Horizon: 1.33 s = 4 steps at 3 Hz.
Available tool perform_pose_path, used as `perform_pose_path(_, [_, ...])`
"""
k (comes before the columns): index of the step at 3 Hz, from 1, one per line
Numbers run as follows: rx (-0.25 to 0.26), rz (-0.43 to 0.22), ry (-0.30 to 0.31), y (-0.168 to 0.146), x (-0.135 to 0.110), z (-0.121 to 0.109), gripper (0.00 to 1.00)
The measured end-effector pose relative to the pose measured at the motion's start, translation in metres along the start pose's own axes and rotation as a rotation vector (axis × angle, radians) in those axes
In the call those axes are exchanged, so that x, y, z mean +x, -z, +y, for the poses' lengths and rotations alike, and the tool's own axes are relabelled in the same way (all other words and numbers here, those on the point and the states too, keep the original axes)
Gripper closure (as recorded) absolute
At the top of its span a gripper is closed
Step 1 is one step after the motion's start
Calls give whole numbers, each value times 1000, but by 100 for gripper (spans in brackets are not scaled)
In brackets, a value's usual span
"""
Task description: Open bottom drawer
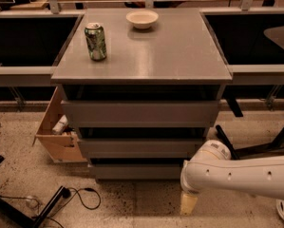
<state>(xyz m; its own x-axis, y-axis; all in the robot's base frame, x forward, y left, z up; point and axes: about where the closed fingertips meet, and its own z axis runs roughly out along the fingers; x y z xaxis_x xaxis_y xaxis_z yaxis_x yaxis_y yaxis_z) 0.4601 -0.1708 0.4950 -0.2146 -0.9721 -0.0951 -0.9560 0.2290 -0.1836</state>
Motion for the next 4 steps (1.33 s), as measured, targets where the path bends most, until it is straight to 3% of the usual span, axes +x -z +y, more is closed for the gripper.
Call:
perform_pose_path(1, [-44,53,26,-56,5,-9,0])
perform_pose_path(3, [-56,31,38,-69,-2,-7,0])
perform_pose_path(4, [-52,-11,66,-109,-14,-18,0])
